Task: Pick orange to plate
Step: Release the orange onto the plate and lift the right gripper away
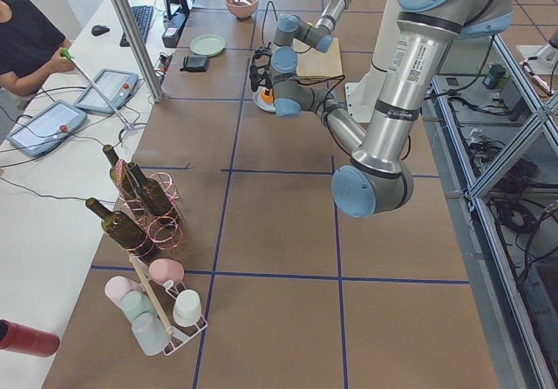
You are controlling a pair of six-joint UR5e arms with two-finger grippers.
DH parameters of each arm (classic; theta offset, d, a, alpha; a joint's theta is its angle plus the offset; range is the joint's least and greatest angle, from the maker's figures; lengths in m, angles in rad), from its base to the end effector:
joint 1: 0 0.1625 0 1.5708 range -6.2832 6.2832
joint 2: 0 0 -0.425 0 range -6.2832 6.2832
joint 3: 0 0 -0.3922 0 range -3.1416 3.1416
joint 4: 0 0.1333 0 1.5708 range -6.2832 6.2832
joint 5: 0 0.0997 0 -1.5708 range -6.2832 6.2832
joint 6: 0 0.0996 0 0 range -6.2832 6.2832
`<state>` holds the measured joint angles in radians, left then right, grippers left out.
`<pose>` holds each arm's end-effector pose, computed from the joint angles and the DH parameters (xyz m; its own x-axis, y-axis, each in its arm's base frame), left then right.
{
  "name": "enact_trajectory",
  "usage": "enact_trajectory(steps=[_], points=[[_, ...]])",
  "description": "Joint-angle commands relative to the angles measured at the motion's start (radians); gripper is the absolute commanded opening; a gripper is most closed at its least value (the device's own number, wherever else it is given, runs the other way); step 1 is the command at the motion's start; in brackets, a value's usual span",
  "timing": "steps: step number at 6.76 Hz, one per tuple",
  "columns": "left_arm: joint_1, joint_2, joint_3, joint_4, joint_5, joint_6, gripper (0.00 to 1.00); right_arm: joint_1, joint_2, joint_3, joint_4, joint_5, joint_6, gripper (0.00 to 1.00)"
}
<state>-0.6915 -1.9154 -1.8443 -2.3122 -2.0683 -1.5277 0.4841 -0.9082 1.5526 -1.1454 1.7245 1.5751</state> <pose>0.3841 -0.4294 0.2561 0.1701 -0.0916 -0.9812 0.1938 0.9793 -0.0579 -0.5728 -0.4346 0.2218 0.4236 0.2276 0.8768 -0.3429 0.9362 -0.0773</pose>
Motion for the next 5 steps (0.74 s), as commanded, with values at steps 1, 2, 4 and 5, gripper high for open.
enact_trajectory(steps=[1, 2, 4, 5], points=[[-0.028, 0.03, 0.0, 0.008, -0.001, 0.01, 1.0, 0.106, -0.204, 0.273, -0.002, 0.152, -0.007, 1.0], [-0.045, 0.044, 0.025, 0.016, -0.001, 0.079, 1.0, 0.22, -0.318, 0.352, 0.001, 0.287, -0.03, 1.0], [-0.063, 0.168, 0.022, 0.022, -0.007, 0.394, 1.0, 0.508, -0.467, 0.327, -0.005, 0.555, -0.39, 1.0], [-0.104, 0.24, 0.017, 0.02, -0.016, 0.544, 1.0, 0.615, -0.529, 0.273, -0.007, 0.607, -0.59, 1.0]])
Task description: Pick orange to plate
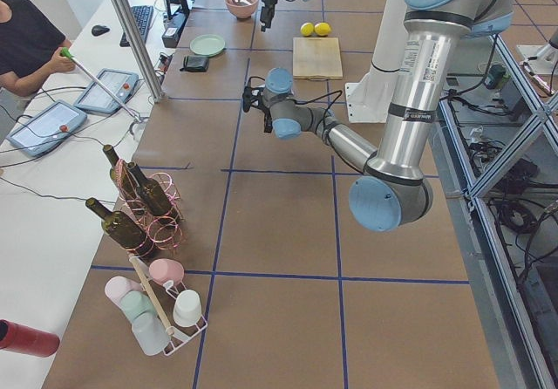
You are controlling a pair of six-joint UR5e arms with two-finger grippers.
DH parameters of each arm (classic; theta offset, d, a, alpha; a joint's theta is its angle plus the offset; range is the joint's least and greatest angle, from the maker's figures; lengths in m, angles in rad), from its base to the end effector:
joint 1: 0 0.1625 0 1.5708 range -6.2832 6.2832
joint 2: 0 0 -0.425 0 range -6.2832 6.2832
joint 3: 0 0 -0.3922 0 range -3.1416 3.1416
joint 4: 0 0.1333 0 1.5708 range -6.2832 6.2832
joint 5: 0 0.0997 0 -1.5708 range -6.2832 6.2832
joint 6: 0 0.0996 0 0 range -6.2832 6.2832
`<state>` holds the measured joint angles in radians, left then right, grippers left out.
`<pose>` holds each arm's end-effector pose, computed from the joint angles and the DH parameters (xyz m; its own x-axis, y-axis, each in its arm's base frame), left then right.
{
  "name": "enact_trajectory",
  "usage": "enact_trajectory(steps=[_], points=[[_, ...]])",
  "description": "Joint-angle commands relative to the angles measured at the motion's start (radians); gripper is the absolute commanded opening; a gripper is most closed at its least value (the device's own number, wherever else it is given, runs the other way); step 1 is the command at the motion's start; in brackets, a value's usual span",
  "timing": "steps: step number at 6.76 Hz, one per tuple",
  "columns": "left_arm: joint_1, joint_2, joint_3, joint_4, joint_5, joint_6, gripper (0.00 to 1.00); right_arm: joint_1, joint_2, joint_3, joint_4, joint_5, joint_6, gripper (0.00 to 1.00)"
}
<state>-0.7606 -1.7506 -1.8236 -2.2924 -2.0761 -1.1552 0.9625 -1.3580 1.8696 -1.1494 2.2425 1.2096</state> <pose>0.3413 -0.4422 0.3603 0.3822 0.1239 -0.9157 0.1401 0.9717 0.1900 -0.2579 -0.4952 0.3522 0.4444 0.1540 0.8825 -0.2134 0.9750 -0.0627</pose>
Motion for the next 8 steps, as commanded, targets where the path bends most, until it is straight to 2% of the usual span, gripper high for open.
enact_trajectory(steps=[1, 2, 4, 6, 7, 8], points=[[-0.081, 0.141, -0.005, 0.001, -0.015, 0.304, 1.0, 0.221, -0.128, -0.079, -0.028, 0.106, -0.393, 1.0], [-0.191, 0.204, 0.001, 0.001, -0.101, 0.465, 1.0, 0.293, -0.141, -0.117, -0.097, 0.114, -0.608, 1.0], [-0.447, 0.31, 0.047, 0.004, -0.285, 0.779, 1.0, 0.424, -0.133, -0.141, -0.337, 0.103, -0.999, 1.0], [-0.595, 0.351, 0.134, 0.045, -0.311, 1.05, 1.0, 0.507, -0.135, -0.144, -0.54, 0.1, -1.291, 1.0], [-0.606, 0.339, 0.157, 0.132, -0.296, 1.109, 1.0, 0.513, -0.129, -0.136, -0.634, 0.101, -1.364, 1.0], [-0.609, 0.341, 0.152, 0.163, -0.292, 1.112, 1.0, 0.515, -0.127, -0.129, -0.651, 0.104, -1.375, 1.0]])
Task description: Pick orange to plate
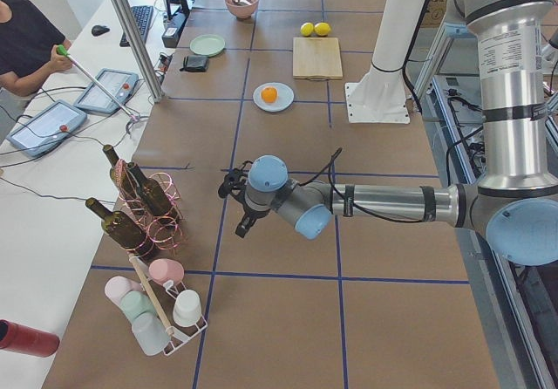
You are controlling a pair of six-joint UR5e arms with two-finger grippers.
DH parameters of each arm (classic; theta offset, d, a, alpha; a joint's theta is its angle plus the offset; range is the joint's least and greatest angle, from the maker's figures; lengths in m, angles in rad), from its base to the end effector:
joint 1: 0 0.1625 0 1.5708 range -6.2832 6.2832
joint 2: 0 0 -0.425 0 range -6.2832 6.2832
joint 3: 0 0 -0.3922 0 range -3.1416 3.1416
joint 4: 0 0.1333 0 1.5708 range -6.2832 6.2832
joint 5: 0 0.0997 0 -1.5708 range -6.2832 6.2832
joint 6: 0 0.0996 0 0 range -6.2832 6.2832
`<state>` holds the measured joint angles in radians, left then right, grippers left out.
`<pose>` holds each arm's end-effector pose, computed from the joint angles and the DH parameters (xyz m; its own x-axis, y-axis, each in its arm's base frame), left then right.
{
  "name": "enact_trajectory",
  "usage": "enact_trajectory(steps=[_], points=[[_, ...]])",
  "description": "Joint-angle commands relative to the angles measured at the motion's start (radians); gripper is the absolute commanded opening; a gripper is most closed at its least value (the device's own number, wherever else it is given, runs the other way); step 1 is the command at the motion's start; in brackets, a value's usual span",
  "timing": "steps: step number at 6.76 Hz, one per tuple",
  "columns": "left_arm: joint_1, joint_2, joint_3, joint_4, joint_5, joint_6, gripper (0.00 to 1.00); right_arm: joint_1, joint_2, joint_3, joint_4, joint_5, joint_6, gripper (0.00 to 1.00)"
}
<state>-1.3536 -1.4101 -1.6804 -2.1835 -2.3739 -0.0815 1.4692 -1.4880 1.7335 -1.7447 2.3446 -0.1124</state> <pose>0.0357 -0.4477 0.6075 0.6085 0.4548 -0.6503 -0.1333 0.8664 0.4812 0.0106 -0.5239 0.5546 0.6907 -0.2328 0.6846 0.1798 0.9723 0.1493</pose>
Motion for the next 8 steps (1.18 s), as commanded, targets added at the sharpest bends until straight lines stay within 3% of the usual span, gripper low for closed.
enact_trajectory(steps=[1, 3, 5, 7, 8], points=[[-0.019, 0.0, 0.013, 0.089, 0.005, 0.039, 1.0, 0.008, -0.001, 0.012, -0.058, 0.008, -0.053, 1.0], [-0.082, -0.003, -0.008, 0.303, -0.001, 0.107, 1.0, 0.005, 0.009, -0.02, -0.056, 0.01, -0.053, 1.0], [-0.145, -0.048, -0.096, 0.573, -0.001, 0.224, 1.0, 0.005, 0.005, -0.011, -0.055, 0.013, -0.05, 1.0], [-0.176, -0.098, -0.133, 0.683, 0.002, 0.256, 1.0, 0.005, -0.006, -0.017, -0.047, 0.013, -0.046, 1.0], [-0.177, -0.084, -0.118, 0.67, -0.005, 0.261, 1.0, 0.003, -0.008, -0.017, -0.047, 0.013, -0.039, 1.0]])
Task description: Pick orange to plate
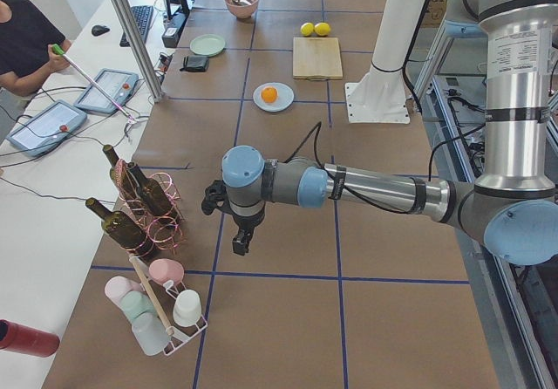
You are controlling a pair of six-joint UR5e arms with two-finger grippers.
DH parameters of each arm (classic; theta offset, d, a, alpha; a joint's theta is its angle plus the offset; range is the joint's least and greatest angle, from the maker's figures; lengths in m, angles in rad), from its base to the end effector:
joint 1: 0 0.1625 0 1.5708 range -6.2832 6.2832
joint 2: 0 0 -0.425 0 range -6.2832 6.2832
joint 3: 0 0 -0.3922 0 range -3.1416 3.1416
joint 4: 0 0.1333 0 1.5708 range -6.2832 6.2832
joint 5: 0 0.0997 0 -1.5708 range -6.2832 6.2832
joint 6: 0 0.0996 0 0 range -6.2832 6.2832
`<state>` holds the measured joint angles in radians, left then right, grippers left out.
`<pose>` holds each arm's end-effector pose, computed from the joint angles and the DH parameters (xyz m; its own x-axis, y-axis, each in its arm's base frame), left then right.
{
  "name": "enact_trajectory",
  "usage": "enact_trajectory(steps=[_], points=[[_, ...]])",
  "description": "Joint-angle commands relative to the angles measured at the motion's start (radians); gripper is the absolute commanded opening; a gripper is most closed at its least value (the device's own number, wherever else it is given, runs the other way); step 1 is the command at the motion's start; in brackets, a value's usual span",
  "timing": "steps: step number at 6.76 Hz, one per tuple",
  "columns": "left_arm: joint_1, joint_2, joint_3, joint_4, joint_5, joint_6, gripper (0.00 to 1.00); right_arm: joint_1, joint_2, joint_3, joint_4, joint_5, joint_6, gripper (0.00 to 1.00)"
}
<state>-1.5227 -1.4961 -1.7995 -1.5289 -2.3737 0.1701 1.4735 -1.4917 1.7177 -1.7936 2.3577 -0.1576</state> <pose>-0.0393 -0.4651 0.5837 0.6719 0.2802 -0.6856 -0.1639 0.9590 0.2313 0.0124 -0.5194 0.5683 0.6785 -0.2262 0.6989 0.2062 0.9718 0.1143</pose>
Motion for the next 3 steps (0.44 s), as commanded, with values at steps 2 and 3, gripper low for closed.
enact_trajectory(steps=[2, 3], points=[[-0.01, 0.06, -0.02, 0.013, -0.009, 0.006, 1.0, -0.001, -0.004, 0.0, 0.005, 0.0, 0.01, 1.0], [-0.011, 0.06, -0.035, -0.006, -0.009, 0.009, 1.0, -0.001, -0.004, 0.006, 0.003, 0.0, 0.01, 1.0]])
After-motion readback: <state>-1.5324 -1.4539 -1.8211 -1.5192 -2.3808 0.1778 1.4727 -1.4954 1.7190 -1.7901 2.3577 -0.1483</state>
